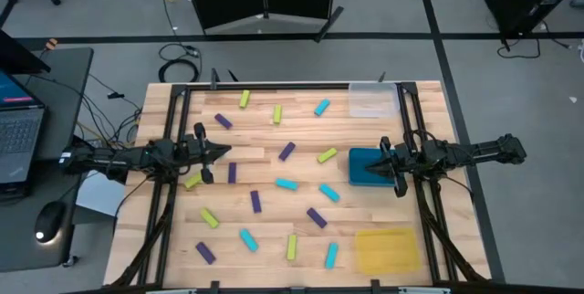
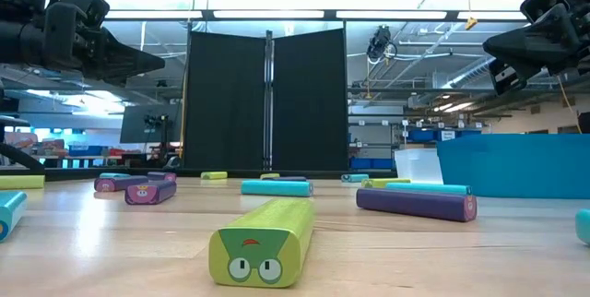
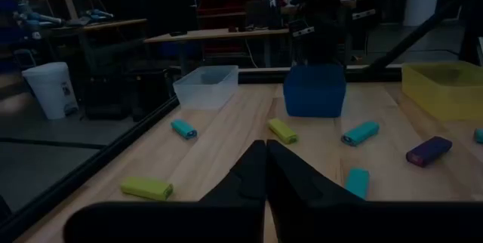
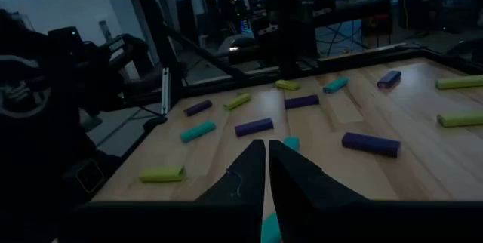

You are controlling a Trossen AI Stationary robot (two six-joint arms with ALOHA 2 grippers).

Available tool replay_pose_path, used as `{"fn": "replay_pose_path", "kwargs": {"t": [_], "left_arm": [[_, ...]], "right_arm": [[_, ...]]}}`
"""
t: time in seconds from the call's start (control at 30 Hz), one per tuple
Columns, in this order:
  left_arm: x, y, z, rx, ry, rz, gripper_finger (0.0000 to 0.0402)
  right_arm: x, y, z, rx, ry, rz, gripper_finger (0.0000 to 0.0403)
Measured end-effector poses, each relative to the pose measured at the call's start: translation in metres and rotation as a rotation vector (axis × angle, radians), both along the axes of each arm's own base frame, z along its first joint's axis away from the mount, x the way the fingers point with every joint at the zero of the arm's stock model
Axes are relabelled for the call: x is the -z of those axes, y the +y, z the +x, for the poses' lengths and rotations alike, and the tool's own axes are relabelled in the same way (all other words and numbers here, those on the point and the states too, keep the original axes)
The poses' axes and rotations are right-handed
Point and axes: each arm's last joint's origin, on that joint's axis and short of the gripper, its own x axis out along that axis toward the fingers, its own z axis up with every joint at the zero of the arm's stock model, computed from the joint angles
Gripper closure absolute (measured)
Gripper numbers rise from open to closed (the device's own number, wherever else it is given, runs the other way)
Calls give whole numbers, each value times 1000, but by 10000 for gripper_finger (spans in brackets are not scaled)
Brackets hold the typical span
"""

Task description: Sort blocks

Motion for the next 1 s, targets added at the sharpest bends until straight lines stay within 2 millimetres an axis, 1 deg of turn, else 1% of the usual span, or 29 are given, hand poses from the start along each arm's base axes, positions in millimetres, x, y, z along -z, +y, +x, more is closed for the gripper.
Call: {"fn": "replay_pose_path", "kwargs": {"t": [0.13,0.17,0.23,0.33,0.43,0.5,0.57,0.67,0.7,0.73,0.8,0.87,1.0], "left_arm": [[0,0,0,0,0,0,385],[0,0,0,0,0,0,385],[0,0,0,0,0,0,385],[0,0,0,0,0,0,385],[0,0,0,0,0,0,385],[0,0,0,0,0,0,385],[0,0,0,0,0,0,385],[0,0,0,0,0,0,385],[0,0,0,0,0,0,385],[0,0,0,0,0,0,385],[0,0,0,0,0,0,385],[0,0,0,0,0,0,385],[0,0,0,0,0,0,385]], "right_arm": [[0,0,0,-1,-1,-19,370],[0,0,0,-2,-5,-68,370],[0,0,0,-6,-29,-226,370],[-5,0,0,-3,-101,-430,370],[-12,0,0,17,-181,-532,370],[-18,0,-1,36,-248,-532,370],[-33,-1,-4,86,-403,-515,370],[-62,-4,-18,158,-709,-365,370],[-68,-5,-23,163,-780,-301,370],[-72,-5,-25,160,-810,-256,370],[-81,-6,-23,139,-779,-217,370],[-90,-5,-15,109,-681,-175,370],[-111,-4,13,90,-537,-125,370]]}}
